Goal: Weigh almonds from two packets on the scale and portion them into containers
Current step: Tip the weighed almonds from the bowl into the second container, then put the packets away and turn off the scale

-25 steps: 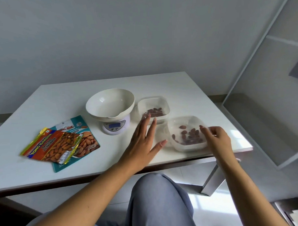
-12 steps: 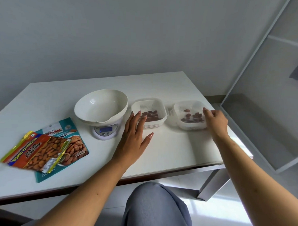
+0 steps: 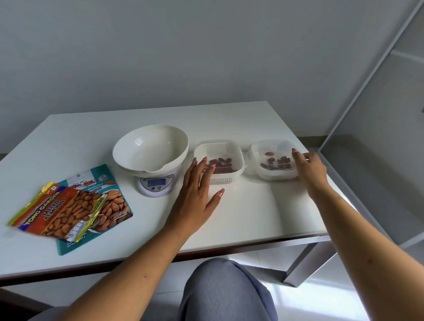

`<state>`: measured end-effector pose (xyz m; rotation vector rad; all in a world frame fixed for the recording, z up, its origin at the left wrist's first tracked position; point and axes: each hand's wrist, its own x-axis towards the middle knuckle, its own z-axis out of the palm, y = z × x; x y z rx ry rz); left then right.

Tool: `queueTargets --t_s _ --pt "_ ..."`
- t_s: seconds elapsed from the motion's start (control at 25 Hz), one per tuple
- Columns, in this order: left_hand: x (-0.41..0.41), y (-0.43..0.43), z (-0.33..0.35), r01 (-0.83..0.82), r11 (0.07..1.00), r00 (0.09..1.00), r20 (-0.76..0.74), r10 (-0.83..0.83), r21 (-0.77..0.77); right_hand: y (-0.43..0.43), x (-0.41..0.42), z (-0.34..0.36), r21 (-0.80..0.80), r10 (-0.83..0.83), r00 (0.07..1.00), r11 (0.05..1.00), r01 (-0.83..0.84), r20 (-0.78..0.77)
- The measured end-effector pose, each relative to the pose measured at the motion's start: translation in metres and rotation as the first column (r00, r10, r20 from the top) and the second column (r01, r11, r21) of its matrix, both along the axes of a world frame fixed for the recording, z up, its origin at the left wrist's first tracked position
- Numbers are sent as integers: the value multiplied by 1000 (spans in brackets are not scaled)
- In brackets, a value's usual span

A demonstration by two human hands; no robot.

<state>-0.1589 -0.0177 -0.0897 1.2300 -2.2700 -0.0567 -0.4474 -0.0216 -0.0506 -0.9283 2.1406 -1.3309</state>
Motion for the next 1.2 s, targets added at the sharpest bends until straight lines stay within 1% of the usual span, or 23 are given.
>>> queueTargets --t_s 0.04,0.12,0.2,0.28,0.36,0.52,0.6,0.68,0.76,0.8,0.84,0.88,0.92,0.96,1.0,1.04,1.08,1.12,1.2 --pt "0 1 0 -4 1000 1000 1 4 -3 1 2 1 15 -3 999 1000 3 -37" --pt "1 3 -1 -5 1000 1000 7 5 -25 7 12 4 40 -53 974 997 63 -222" --pt "3 6 1 5 999 1000 6 -5 -35 14 30 9 -19 -75 910 997 74 -407" --pt "5 9 2 15 999 1000 9 -15 -49 16 49 15 -75 -21 860 997 -21 -510" --pt "8 15 5 16 999 1000 9 -15 -52 16 68 18 -76 62 803 988 -133 -593" --pt "42 31 23 -33 996 995 -94 24 -85 14 128 33 -73 173 706 950 -303 -686" --pt "75 34 36 -110 989 981 -169 92 -100 17 171 39 -113 223 659 897 -427 -718" --pt "113 33 46 -237 964 946 -255 201 -118 21 214 45 -181 264 610 803 -568 -747" --pt "157 35 51 -416 902 872 -333 359 -116 27 260 48 -215 365 573 675 -706 -734" --pt "181 37 52 -521 851 809 -363 463 -75 28 284 47 -209 438 554 619 -757 -708" --pt "201 39 50 -617 787 727 -368 579 18 29 303 43 -185 507 532 583 -791 -678" --pt "217 42 47 -696 701 626 -344 700 157 28 321 36 -141 570 511 568 -811 -643" --pt "231 46 44 -735 599 518 -306 799 318 27 338 27 -84 625 496 568 -819 -603" --pt "237 49 42 -723 516 435 -276 857 460 25 350 17 -16 672 496 585 -811 -550" --pt "243 52 40 -684 470 381 -275 883 558 25 362 8 48 705 511 608 -792 -493" --pt "246 53 38 -637 469 357 -305 883 612 24 371 0 103 724 531 628 -771 -441" --pt "248 51 37 -586 488 339 -352 873 647 23 378 -6 153 734 536 638 -755 -416" --pt "249 48 38 -529 509 306 -407 860 679 23 383 -11 207 743 517 636 -743 -426" --pt "250 41 38 -406 534 185 -506 843 741 25 390 -19 309 761 422 606 -733 -493"
